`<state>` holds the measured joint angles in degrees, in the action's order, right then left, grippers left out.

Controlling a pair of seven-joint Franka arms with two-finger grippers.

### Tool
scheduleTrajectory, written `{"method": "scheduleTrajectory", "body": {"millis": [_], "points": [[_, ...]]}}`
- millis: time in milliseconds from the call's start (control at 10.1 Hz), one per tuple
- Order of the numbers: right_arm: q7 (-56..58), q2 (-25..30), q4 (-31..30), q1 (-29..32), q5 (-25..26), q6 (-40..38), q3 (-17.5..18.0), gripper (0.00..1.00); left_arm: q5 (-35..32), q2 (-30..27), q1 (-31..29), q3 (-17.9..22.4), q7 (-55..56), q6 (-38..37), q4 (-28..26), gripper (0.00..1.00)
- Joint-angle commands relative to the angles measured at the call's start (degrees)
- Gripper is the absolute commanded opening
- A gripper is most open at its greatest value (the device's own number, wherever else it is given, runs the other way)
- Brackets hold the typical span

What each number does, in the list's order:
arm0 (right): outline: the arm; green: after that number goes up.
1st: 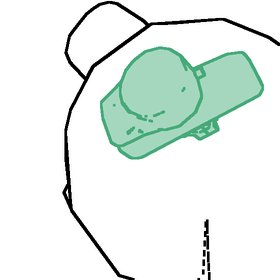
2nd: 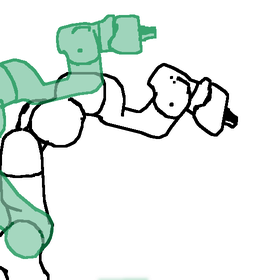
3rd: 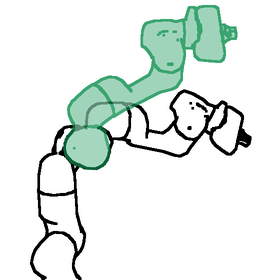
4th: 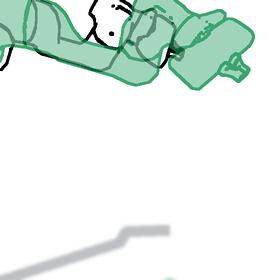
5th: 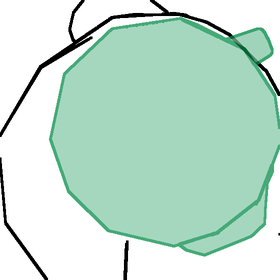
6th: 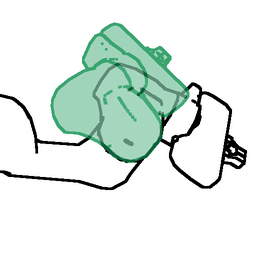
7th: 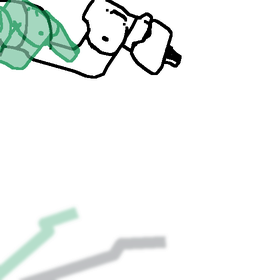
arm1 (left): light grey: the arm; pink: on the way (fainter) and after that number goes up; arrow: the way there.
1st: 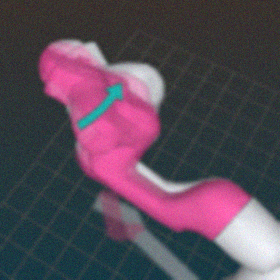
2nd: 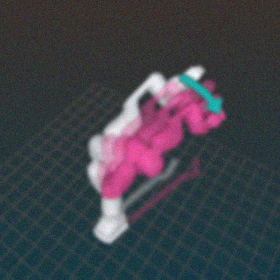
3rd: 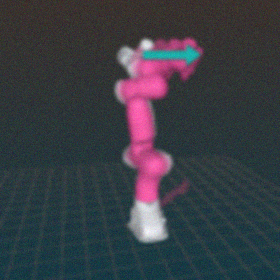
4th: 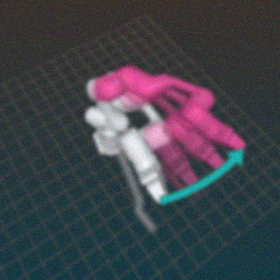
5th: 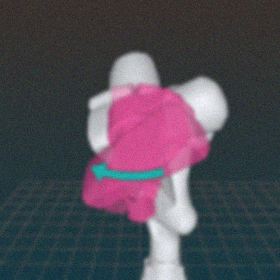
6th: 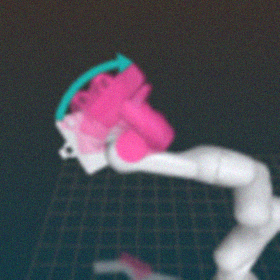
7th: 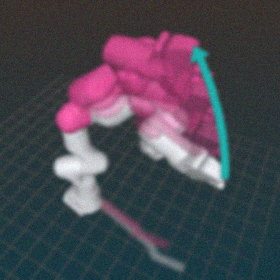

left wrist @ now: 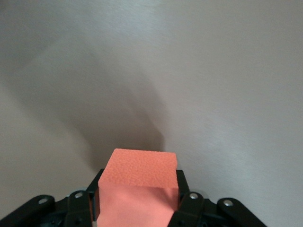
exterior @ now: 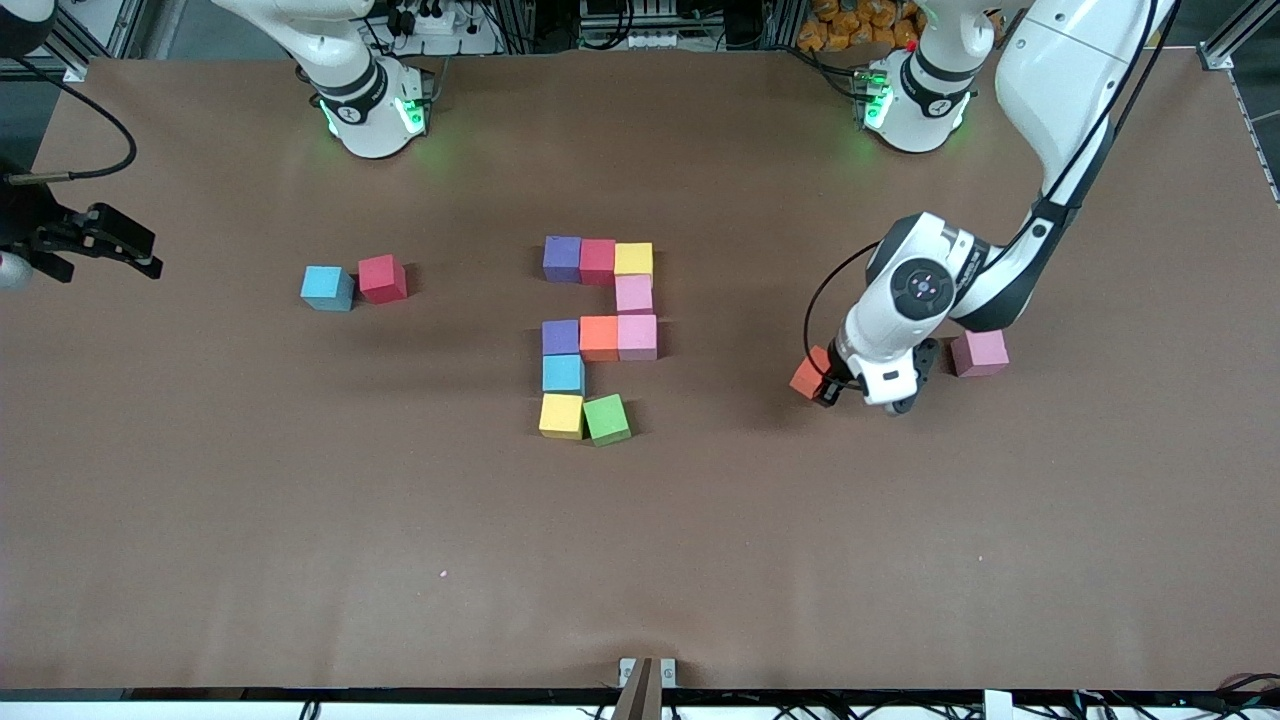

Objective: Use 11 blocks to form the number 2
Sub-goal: 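Grasp the orange cube with the left gripper and lift it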

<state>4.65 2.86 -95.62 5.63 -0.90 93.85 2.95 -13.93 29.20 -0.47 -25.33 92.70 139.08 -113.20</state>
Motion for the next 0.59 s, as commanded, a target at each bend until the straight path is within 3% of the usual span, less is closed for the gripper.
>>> {"method": "scheduleTrajectory", "body": {"millis": [0, 494], "points": [[-0.96, -0.84, 1.49, 0.08, -2.35, -0.68, -0.31, 1.0, -0.75, 7.08, 3.88, -0.07, 5.89, -5.91, 12.52, 0.17], [-0.26, -0.93, 1.49, 1.05, -1.74, -0.86, -0.58, 1.0, 1.79, 15.35, 10.83, 0.02, 19.34, -8.48, 26.6, 0.18]]}}
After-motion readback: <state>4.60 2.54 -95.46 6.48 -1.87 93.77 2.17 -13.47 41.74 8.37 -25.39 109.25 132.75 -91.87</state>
